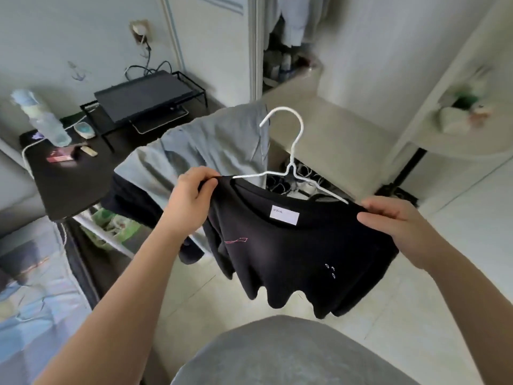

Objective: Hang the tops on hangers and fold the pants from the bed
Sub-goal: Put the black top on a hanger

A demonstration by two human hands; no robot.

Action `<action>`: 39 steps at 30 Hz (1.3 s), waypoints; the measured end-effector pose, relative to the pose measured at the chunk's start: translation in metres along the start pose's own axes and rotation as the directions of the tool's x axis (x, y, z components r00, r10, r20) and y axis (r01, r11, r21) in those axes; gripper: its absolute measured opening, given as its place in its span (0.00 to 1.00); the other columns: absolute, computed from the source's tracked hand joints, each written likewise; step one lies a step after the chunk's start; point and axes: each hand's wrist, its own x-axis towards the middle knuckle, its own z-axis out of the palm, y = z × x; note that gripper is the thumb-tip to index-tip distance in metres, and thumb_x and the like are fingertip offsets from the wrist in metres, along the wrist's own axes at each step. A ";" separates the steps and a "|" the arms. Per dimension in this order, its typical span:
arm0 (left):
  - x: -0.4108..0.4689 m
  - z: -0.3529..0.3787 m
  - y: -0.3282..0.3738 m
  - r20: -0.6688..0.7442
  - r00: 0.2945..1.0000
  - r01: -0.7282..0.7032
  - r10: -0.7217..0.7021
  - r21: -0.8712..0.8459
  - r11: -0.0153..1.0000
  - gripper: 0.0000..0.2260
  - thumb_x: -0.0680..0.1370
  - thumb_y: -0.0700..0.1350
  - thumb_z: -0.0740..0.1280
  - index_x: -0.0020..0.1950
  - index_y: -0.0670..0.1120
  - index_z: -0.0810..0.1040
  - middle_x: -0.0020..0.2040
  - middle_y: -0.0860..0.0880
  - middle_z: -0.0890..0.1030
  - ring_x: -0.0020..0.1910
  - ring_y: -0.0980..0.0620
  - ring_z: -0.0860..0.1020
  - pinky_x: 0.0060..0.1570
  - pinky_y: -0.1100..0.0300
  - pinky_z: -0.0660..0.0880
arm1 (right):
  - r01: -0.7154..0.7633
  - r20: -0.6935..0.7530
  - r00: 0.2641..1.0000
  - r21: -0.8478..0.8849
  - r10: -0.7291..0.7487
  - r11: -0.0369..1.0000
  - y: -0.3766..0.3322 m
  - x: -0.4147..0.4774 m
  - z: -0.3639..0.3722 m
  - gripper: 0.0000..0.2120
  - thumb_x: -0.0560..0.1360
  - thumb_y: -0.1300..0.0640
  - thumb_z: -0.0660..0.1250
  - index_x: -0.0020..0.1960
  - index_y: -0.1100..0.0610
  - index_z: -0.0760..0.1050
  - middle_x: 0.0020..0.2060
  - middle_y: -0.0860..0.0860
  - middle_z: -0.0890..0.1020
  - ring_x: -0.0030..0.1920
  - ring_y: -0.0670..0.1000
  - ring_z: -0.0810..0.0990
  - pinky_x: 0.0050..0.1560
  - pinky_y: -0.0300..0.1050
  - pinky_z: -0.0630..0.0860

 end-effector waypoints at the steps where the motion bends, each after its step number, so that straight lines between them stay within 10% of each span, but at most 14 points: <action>1: 0.013 0.016 0.009 0.015 1.000 -0.022 0.022 0.005 1.000 0.10 0.83 0.38 0.62 0.51 0.54 0.77 0.47 0.64 0.77 0.51 0.64 0.74 0.58 0.66 0.70 | -0.023 -0.024 0.999 0.030 0.024 0.999 0.002 -0.006 -0.012 0.12 0.79 0.65 0.64 0.41 0.54 0.81 0.34 0.52 0.80 0.37 0.50 0.80 0.39 0.37 0.76; 5: 0.052 0.071 0.034 0.100 0.993 0.054 -0.062 0.082 0.995 0.14 0.81 0.44 0.66 0.67 0.50 0.75 0.63 0.48 0.75 0.63 0.44 0.70 0.68 0.51 0.65 | -0.077 -0.148 0.984 0.134 0.096 0.988 0.016 -0.023 -0.039 0.15 0.80 0.64 0.63 0.40 0.50 0.82 0.34 0.48 0.81 0.35 0.47 0.81 0.35 0.35 0.76; 13: 0.081 0.139 0.062 0.493 0.870 0.041 0.002 -0.077 0.996 0.15 0.82 0.48 0.66 0.69 0.53 0.72 0.65 0.56 0.75 0.58 0.65 0.72 0.58 0.73 0.67 | -0.087 -0.310 0.905 0.537 0.292 0.839 0.032 0.006 -0.032 0.07 0.78 0.61 0.65 0.45 0.54 0.81 0.40 0.52 0.82 0.41 0.50 0.83 0.40 0.40 0.80; 19: 0.136 0.140 0.061 0.629 0.773 0.018 0.082 -0.151 0.988 0.11 0.82 0.49 0.65 0.65 0.55 0.75 0.59 0.60 0.79 0.59 0.61 0.77 0.65 0.54 0.73 | 0.022 -0.308 0.908 0.714 0.286 0.699 0.005 0.095 -0.026 0.15 0.71 0.59 0.68 0.58 0.59 0.79 0.52 0.58 0.82 0.50 0.57 0.83 0.46 0.49 0.83; 36: 0.380 0.056 0.116 0.558 0.660 -0.439 0.503 -0.258 0.861 0.14 0.76 0.62 0.68 0.59 0.60 0.76 0.52 0.65 0.80 0.53 0.69 0.75 0.50 0.71 0.71 | 0.352 -0.776 0.624 0.176 -0.090 0.919 -0.164 0.372 -0.090 0.07 0.68 0.56 0.68 0.38 0.54 0.69 0.27 0.47 0.69 0.26 0.48 0.68 0.27 0.40 0.66; 39: 0.419 0.043 0.138 0.470 0.684 -0.493 0.558 -0.266 0.828 0.11 0.76 0.59 0.70 0.55 0.56 0.77 0.47 0.60 0.82 0.47 0.62 0.81 0.51 0.57 0.79 | 0.390 -0.786 0.596 0.106 -0.163 0.915 -0.204 0.407 -0.110 0.08 0.67 0.57 0.66 0.38 0.55 0.66 0.26 0.47 0.66 0.25 0.49 0.65 0.28 0.42 0.63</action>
